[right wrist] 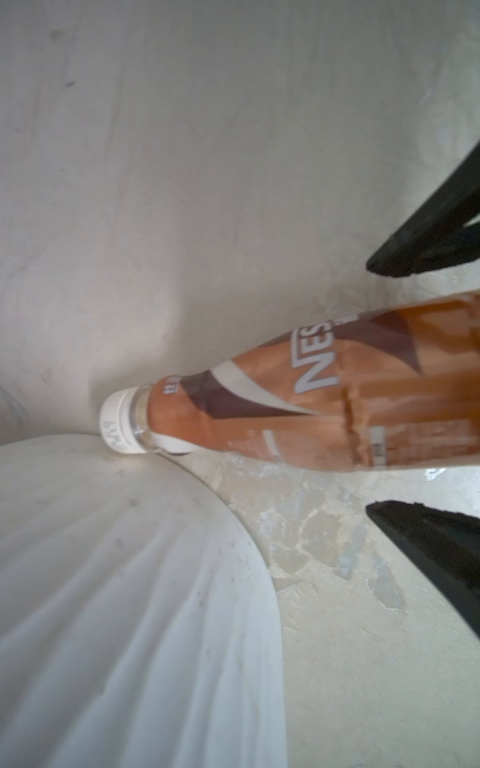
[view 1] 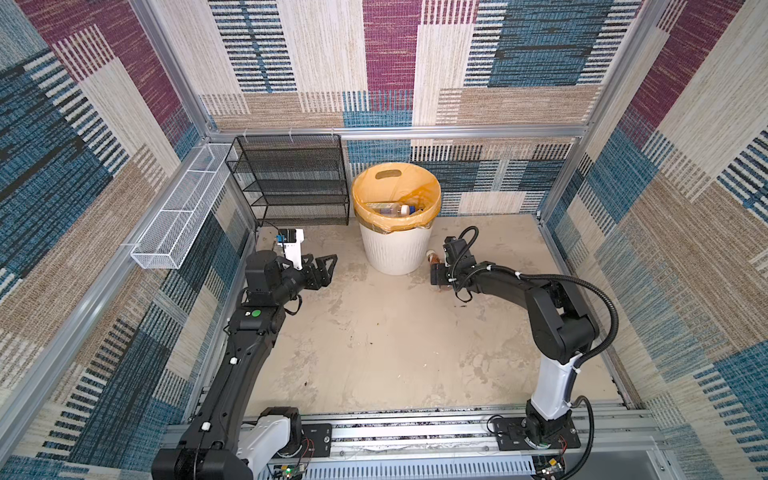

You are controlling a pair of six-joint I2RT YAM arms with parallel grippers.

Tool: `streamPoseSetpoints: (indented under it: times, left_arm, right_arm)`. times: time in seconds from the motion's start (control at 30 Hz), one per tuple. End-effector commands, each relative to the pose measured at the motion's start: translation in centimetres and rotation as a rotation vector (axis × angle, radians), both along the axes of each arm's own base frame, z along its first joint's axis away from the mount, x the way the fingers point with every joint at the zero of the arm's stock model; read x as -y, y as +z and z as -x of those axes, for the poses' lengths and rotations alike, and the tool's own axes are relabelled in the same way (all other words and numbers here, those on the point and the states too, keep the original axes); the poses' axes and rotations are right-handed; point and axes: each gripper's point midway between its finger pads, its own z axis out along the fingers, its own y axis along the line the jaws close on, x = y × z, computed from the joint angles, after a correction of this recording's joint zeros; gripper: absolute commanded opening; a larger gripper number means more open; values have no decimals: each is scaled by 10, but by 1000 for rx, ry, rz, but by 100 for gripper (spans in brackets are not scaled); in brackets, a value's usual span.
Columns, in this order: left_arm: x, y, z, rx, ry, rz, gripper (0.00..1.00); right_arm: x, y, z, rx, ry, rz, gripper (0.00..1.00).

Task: Throw the plastic bottles in the bin
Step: 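Lower the right gripper to the orange Nescafe bottle and grasp it, then lift the Nescafe bottle with the right gripper up over the bin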

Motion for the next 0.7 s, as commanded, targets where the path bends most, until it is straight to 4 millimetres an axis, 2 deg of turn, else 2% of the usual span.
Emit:
streamPoseSetpoints:
  times: [0.0, 0.1, 0.2, 0.37, 0.57, 0.67]
  left_arm:
    - [-2, 6, 1, 17, 9, -17, 81]
    - [-3, 6, 1, 18, 10, -23, 81]
    - [-4, 6, 1, 19, 18, -29, 81]
    - [-4, 6, 0, 20, 16, -29, 81]
    - [-3, 6, 0, 19, 12, -25, 81]
    - [-3, 5, 0, 18, 10, -24, 81]
  right_arm:
    - [2, -5, -10, -17, 72, 92, 85]
    - [1, -11, -19, -32, 92, 124, 81]
    - [0, -20, -19, -49, 101, 138, 77]
    - [5, -31, -11, -68, 87, 145, 61]
    - [11, -15, 1, -41, 51, 110, 50]
    - [13, -1, 8, -15, 29, 77, 48]
